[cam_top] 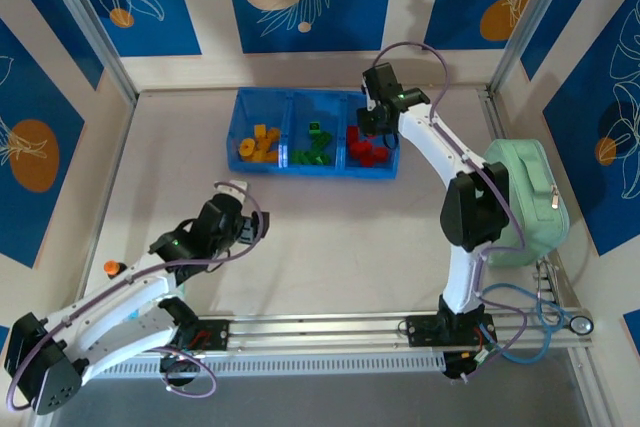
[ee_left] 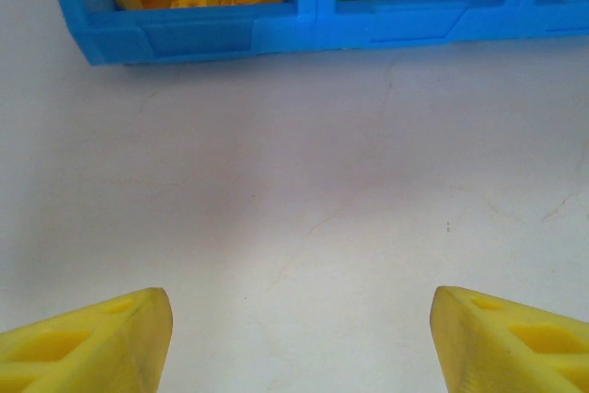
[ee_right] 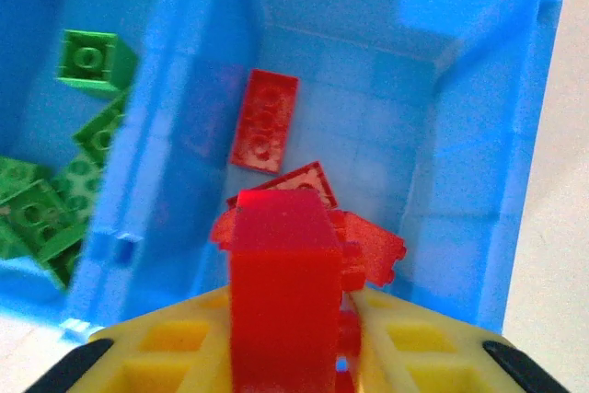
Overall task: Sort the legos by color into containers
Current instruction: Place the lego in the container, then reset both arms
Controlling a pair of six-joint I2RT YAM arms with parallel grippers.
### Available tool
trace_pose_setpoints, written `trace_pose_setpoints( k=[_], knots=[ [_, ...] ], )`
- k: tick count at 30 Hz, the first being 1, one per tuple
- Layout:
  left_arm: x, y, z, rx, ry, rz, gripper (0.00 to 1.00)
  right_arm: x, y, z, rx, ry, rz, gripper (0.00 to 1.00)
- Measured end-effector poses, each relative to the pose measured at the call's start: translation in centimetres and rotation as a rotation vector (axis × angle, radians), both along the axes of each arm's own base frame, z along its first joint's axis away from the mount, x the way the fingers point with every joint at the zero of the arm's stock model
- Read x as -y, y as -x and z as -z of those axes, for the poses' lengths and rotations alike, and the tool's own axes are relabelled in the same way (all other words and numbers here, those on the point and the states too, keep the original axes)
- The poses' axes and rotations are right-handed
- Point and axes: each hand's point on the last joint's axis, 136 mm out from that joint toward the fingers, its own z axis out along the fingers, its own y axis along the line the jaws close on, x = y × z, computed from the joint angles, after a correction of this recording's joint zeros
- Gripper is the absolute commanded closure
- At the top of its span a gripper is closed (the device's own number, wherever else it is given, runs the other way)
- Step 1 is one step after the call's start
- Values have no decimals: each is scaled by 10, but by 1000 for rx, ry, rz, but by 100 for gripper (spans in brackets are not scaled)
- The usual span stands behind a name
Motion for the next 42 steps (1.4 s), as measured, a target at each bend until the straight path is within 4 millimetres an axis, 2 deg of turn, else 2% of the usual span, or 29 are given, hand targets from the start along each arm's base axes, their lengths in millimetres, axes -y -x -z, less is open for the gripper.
trace_pose_setpoints(
  k=[1,2,3,5,8,10,13,18,21,24,26,29,32,34,42],
  knots=[
    [-2,1,-1,6,2,-8,26,3,-2,8,-20,7,8,55],
    [-5,2,-1,13,5,-17,26,5,-3,17,-45,13,12,41],
    [-9,4,-1,20,6,-26,26,7,-4,26,-69,17,21,34],
    [-16,7,-1,32,6,-45,25,9,-3,36,-101,25,27,29],
    [-26,9,-3,55,-4,-75,24,10,0,36,-111,24,35,28],
    [-31,8,-9,80,-6,-96,24,10,0,28,-94,17,36,27],
    [-42,8,-15,111,-24,-140,22,10,7,4,-24,-20,32,26],
    [-66,6,-27,179,-74,-237,20,23,54,-48,148,-110,22,25],
    [-81,6,-40,243,-107,-293,18,34,84,-62,262,-148,23,23],
    [-96,5,-49,292,-169,-342,15,50,116,-46,327,-156,44,20],
    [-105,4,-55,322,-223,-375,13,66,136,-22,332,-132,85,1],
    [-115,1,-64,371,-287,-413,10,91,158,13,304,-59,161,1],
    [-123,-3,-65,409,-350,-453,6,111,172,35,280,25,219,1],
    [-128,-6,-59,421,-402,-468,1,120,178,43,289,77,238,1],
    [-155,-17,-16,348,-579,-537,0,132,196,80,295,168,239,1]
  ],
)
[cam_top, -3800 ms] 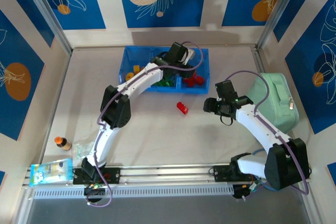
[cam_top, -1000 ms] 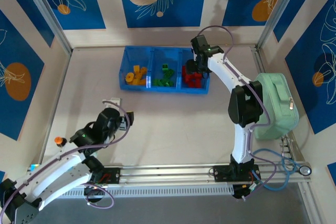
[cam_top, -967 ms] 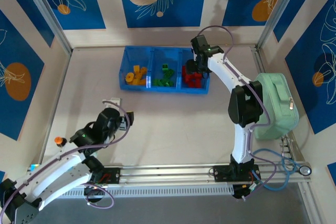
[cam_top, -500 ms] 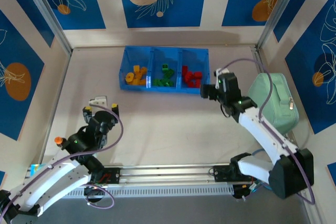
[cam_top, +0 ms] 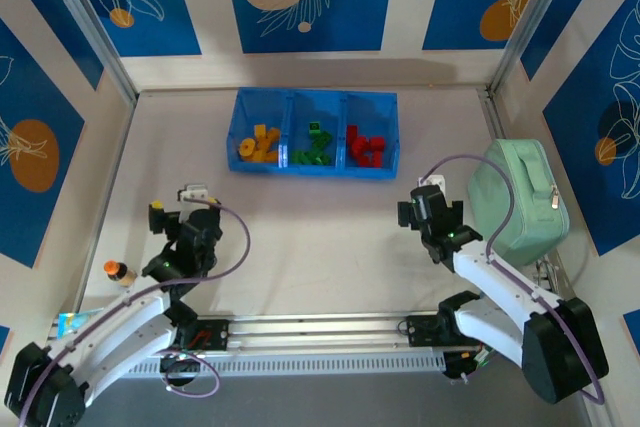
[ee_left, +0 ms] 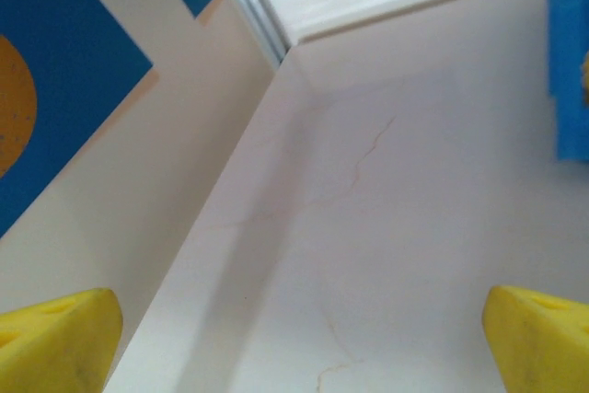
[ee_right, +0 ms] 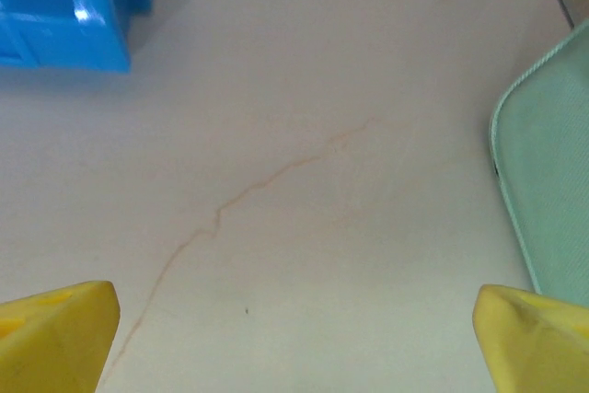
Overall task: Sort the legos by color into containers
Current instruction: Reset both arms
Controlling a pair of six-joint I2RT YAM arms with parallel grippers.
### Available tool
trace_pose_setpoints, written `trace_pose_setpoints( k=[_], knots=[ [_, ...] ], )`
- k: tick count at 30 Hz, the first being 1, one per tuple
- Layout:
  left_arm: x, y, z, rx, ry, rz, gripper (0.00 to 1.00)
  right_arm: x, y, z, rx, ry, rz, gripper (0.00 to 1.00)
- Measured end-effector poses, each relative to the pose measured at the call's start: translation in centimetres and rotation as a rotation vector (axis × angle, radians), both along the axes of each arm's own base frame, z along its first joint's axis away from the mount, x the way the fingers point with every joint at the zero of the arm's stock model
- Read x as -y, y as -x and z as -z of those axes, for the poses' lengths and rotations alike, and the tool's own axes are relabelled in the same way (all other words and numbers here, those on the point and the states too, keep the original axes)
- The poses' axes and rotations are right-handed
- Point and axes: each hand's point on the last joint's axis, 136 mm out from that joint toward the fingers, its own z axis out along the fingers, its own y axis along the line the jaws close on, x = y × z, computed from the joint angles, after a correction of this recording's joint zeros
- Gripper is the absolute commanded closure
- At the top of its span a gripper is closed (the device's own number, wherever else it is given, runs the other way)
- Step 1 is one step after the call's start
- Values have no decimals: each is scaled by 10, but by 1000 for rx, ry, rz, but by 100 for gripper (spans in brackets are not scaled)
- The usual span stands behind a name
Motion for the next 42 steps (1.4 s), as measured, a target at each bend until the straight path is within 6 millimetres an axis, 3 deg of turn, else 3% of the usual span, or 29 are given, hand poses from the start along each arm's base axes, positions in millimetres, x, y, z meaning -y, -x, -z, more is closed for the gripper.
trace_pose_setpoints(
  k=[3,8,12,16,23,32,36,42],
  knots=[
    [-3,0,12,-13,0,-16,0,-1,6,10,-17,-4,-1,1],
    [-9,8,36,-41,-1,-31,0,-5,5,-1,50,-31,-3,1],
    [-14,8,32,-4,4,-62,0,1,8,-10,140,-57,7,1],
    [-21,12,22,66,23,-100,0,20,5,-13,208,-83,59,1],
    [-36,15,22,156,40,-156,0,44,-16,-9,329,-138,118,1],
    [-60,-13,44,146,86,-218,0,58,-61,4,366,-207,138,1],
    [-58,-28,53,147,116,-184,0,50,-75,7,376,-215,102,1],
    [-49,-49,58,190,182,-106,0,21,-83,-18,498,-200,-27,1]
  ],
)
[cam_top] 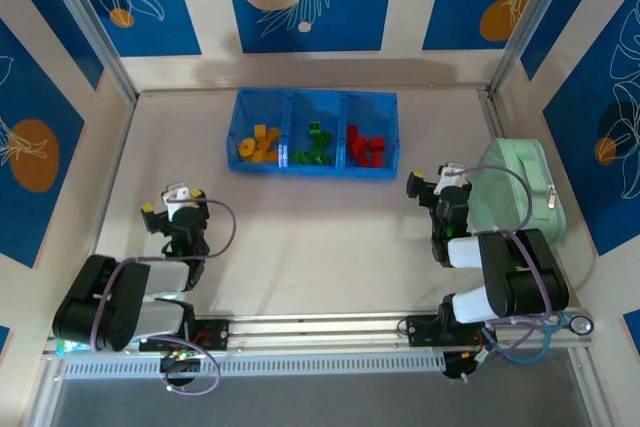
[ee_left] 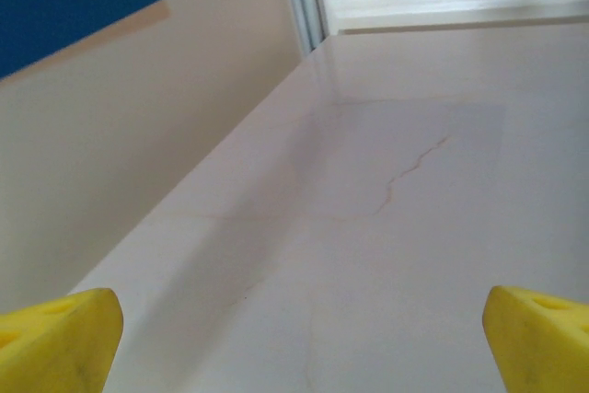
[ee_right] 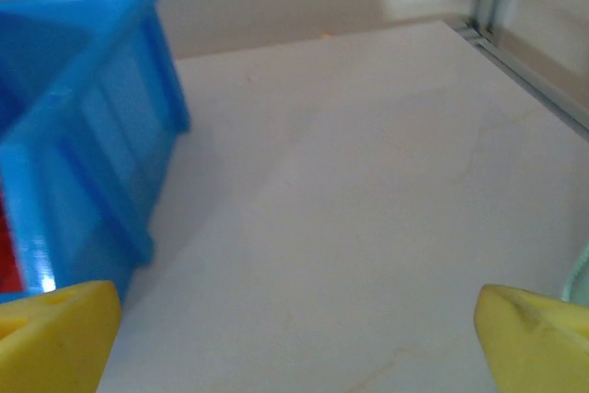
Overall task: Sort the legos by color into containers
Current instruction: Reset both arms
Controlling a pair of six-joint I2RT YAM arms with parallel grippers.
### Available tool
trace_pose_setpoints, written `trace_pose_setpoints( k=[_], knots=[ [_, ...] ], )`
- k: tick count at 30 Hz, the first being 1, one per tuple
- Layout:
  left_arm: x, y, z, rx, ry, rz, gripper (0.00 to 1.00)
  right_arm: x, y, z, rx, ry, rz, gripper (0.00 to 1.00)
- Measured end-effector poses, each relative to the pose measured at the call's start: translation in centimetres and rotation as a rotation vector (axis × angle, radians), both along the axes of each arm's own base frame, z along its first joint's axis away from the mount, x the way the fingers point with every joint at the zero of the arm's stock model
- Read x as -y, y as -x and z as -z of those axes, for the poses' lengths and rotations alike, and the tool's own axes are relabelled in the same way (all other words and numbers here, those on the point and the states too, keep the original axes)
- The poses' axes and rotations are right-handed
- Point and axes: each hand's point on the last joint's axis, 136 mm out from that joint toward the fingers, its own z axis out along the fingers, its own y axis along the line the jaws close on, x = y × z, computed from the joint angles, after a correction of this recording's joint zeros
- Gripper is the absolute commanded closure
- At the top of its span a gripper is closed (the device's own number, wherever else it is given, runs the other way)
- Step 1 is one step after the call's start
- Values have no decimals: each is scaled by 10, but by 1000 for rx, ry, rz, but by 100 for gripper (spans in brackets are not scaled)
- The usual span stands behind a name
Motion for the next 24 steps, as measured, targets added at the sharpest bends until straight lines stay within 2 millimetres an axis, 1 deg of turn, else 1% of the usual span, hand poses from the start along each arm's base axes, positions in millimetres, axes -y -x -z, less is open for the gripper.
trace_pose_setpoints(
  k=[2,4,5,8,10,12,15,17,20,22,24],
  knots=[
    [2,-8,3,22,20,22,0,-11,1,3,4,28,-37,1],
    [7,-15,12,6,30,62,0,-24,1,5,9,64,-81,1],
    [10,-16,13,3,34,80,0,-28,0,4,15,76,-96,1],
    [22,-24,4,44,48,155,0,-34,0,1,33,102,-119,1],
    [35,-30,1,59,46,233,0,-34,-1,-3,51,111,-120,1],
    [44,-33,2,54,37,292,0,-34,-1,-5,58,114,-120,1],
    [58,-40,12,20,24,373,0,-34,-2,-4,59,112,-130,1],
    [63,-48,17,-11,18,391,0,-33,-4,0,57,114,-133,1],
    [66,-68,9,-20,19,392,0,-26,-7,14,-8,107,-116,1],
    [65,-82,2,-20,43,399,0,-15,-22,13,-52,71,-94,1],
    [57,-87,0,-22,58,385,0,-1,-38,2,-45,33,-64,1]
  ],
)
